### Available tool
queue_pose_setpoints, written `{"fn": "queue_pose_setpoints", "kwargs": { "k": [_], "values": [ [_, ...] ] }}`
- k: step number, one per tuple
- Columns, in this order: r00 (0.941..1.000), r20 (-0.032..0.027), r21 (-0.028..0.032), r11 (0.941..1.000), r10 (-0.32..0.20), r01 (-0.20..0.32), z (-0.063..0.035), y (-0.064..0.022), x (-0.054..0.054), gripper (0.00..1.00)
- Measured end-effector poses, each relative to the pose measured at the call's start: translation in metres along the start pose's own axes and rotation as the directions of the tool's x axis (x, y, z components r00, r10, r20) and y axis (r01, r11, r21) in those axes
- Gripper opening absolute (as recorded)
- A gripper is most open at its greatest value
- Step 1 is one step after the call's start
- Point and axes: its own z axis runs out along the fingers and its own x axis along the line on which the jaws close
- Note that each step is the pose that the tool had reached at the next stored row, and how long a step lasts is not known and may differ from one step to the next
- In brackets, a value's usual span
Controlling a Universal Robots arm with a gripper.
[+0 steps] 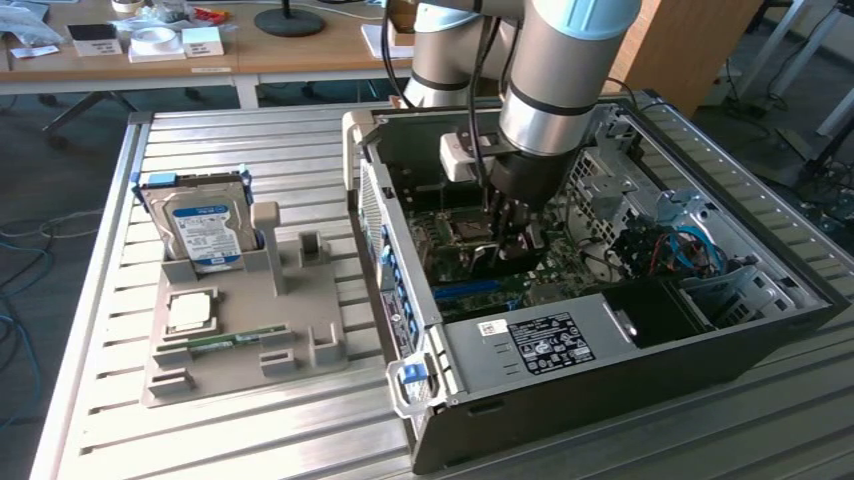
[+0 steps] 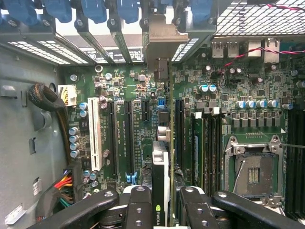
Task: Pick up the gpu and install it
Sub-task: 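Insert the gpu into the slot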
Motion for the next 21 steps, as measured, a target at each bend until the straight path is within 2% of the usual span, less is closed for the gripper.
{"fn": "queue_pose_setpoints", "kwargs": {
  "k": [21],
  "values": [
    [1.0, -0.0006, 0.0001, 1.0, 0.0, 0.0, 0.0067, 0.0035, 0.0003, 0.27]
  ]
}}
